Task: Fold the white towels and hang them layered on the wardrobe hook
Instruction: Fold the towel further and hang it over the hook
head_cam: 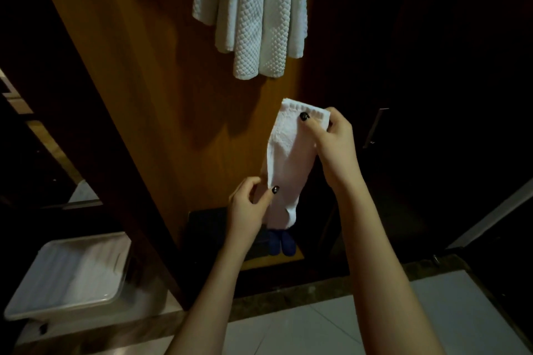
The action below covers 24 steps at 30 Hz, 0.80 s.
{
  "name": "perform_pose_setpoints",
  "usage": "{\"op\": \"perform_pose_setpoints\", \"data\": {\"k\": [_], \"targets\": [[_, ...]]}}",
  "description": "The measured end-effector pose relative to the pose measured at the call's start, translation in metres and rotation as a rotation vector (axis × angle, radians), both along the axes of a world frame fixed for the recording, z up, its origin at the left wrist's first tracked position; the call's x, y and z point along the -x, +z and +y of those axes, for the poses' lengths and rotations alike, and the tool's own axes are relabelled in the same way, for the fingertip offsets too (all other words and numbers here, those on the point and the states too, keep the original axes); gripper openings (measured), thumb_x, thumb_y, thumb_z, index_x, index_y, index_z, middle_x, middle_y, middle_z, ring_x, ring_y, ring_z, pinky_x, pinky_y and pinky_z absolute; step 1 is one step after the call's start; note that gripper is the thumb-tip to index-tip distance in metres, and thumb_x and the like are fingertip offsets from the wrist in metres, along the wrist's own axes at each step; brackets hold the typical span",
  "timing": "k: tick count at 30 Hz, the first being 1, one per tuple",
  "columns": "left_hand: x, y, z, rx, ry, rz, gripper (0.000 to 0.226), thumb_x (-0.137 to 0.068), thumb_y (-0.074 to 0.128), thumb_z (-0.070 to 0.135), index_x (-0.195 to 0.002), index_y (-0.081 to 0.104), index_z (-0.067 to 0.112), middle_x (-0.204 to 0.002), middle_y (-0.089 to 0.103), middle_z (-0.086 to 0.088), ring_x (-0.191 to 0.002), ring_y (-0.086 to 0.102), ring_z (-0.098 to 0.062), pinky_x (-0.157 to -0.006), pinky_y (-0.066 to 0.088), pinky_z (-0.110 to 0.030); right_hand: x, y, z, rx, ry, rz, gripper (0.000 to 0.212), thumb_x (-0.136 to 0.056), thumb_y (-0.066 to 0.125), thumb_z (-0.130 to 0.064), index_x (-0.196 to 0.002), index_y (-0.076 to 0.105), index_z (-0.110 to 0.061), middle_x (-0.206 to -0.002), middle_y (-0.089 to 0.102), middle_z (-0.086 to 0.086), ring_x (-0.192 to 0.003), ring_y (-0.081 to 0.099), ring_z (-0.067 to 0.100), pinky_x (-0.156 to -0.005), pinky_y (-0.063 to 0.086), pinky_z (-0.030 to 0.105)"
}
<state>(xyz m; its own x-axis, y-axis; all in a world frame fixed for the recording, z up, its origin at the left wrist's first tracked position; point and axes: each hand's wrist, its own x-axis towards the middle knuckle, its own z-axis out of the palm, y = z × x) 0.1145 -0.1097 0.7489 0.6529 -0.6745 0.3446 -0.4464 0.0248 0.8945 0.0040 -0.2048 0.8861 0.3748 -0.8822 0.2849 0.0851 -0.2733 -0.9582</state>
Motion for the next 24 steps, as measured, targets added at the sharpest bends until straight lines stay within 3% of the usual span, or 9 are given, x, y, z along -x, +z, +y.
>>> {"op": "perform_pose_setpoints", "data": {"k": [2,4,7,10,15,20,24], "targets": [[-0.005,-0.001,-0.006,0.001,0.024,-0.061,0.012,-0.087,0.07,0.008,-0.079,0.06,0.007,-0.076,0.051,0.006,-0.071,0.048,-0.006,-0.062,0.037,-0.01,-0.004,0.009,-0.005,0.002,-0.004,-0.037,0.019,-0.094,0.063,-0.016,-0.078,0.053,-0.015,-0.073,0.054,0.0,-0.068,0.054,0.012,-0.057,0.042,0.024],[-0.007,-0.001,-0.012,-0.044,0.027,-0.057,0.033,-0.087,0.068,0.009,-0.064,0.044,0.006,-0.068,0.041,0.004,-0.061,0.037,-0.008,-0.055,0.029,-0.017,-0.008,0.016,-0.011,-0.009,0.007,-0.072,0.018,-0.093,0.063,-0.017,-0.078,0.053,-0.014,-0.076,0.055,0.005,-0.071,0.054,0.019,-0.06,0.042,0.029],[-0.006,0.002,-0.023,-0.131,0.004,0.031,0.04,-0.088,0.066,0.009,-0.059,0.039,0.006,-0.062,0.038,0.0,-0.057,0.034,-0.01,-0.055,0.027,-0.028,-0.012,0.023,-0.023,-0.043,0.028,-0.128,0.009,-0.09,0.063,-0.016,-0.088,0.06,-0.008,-0.085,0.06,0.014,-0.078,0.059,0.026,-0.066,0.046,0.038],[-0.001,0.007,-0.023,-0.089,-0.107,0.172,0.047,-0.088,0.069,0.011,-0.059,0.032,0.016,-0.055,0.03,0.004,-0.051,0.026,-0.004,-0.05,0.022,-0.022,-0.013,0.026,-0.042,-0.089,0.034,-0.152,0.012,-0.093,0.061,-0.011,-0.1,0.066,-0.002,-0.092,0.07,0.015,-0.085,0.068,0.026,-0.072,0.054,0.038],[-0.009,0.003,-0.011,-0.01,-0.25,0.437,0.027,-0.09,0.067,0.01,-0.072,0.046,0.008,-0.071,0.038,-0.009,-0.069,0.034,-0.021,-0.059,0.028,-0.032,-0.002,0.021,-0.078,-0.164,0.036,-0.115,0.012,-0.096,0.059,-0.012,-0.104,0.067,-0.008,-0.099,0.073,0.008,-0.092,0.071,0.022,-0.081,0.057,0.036],[-0.01,-0.002,-0.004,-0.028,-0.345,0.508,0.022,-0.089,0.068,0.008,-0.077,0.05,0.005,-0.078,0.057,-0.016,-0.075,0.057,-0.023,-0.064,0.043,-0.032,0.005,0.011,-0.086,-0.234,0.074,-0.151,0.013,-0.096,0.059,-0.015,-0.105,0.066,-0.01,-0.099,0.075,0.005,-0.093,0.072,0.02,-0.077,0.058,0.033],[-0.004,-0.007,0.0,-0.047,-0.384,0.493,0.017,-0.092,0.064,0.012,-0.082,0.051,0.009,-0.076,0.068,0.0,-0.073,0.066,-0.013,-0.06,0.05,-0.024,0.011,0.013,-0.087,-0.227,0.143,-0.154,0.013,-0.096,0.059,-0.017,-0.105,0.066,-0.011,-0.098,0.075,0.003,-0.093,0.072,0.019,-0.076,0.057,0.032]]}}
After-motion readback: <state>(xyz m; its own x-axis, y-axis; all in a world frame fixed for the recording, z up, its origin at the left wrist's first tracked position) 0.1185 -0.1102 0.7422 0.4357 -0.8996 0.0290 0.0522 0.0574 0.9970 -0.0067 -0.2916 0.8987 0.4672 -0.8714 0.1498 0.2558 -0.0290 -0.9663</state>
